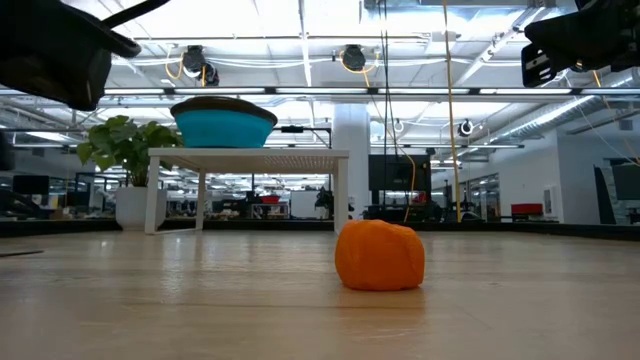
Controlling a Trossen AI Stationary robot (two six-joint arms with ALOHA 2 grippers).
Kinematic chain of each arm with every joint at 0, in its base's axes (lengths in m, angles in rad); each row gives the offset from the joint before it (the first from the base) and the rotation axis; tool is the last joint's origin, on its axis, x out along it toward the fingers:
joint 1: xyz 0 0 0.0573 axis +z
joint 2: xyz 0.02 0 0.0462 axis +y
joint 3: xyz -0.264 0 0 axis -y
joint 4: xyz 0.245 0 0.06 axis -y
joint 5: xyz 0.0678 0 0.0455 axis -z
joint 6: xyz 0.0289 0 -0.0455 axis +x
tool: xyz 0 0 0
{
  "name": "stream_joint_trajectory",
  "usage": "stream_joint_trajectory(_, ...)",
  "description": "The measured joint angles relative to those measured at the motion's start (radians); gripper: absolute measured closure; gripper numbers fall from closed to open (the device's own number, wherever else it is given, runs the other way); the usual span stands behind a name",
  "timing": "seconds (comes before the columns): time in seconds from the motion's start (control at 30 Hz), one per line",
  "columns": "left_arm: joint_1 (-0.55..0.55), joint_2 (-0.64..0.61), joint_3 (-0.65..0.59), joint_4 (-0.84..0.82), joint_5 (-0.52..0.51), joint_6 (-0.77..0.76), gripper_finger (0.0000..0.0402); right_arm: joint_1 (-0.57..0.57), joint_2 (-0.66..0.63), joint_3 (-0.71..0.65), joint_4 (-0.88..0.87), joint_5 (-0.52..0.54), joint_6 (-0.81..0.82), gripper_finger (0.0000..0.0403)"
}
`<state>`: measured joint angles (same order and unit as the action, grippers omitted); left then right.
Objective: Pick & Place Fruit
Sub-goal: Put the peach into the blue strainer bowl on the shelf
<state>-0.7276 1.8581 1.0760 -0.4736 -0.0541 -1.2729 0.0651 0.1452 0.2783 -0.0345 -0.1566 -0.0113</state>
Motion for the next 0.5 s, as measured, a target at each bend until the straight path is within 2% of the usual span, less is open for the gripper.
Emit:
stream_joint_trajectory(0.13,0.017,-0.033,-0.005,-0.029,0.006,0.096,0.0298,0.000,0.000,0.000,0.003,0.002,0.000,0.0403)
stream_joint_trajectory(0.27,0.059,-0.115,-0.006,-0.093,-0.004,0.189,0.0305,0.000,0.000,0.000,0.014,0.003,0.000,0.0403)
stream_joint_trajectory(0.4,0.113,-0.210,-0.005,-0.129,-0.060,0.296,0.0306,0.000,0.000,0.000,0.032,0.003,0.000,0.0403)
stream_joint_trajectory(0.5,0.159,-0.286,-0.004,-0.094,-0.135,0.381,0.0306,0.000,0.001,0.000,0.070,0.003,0.000,0.0403)
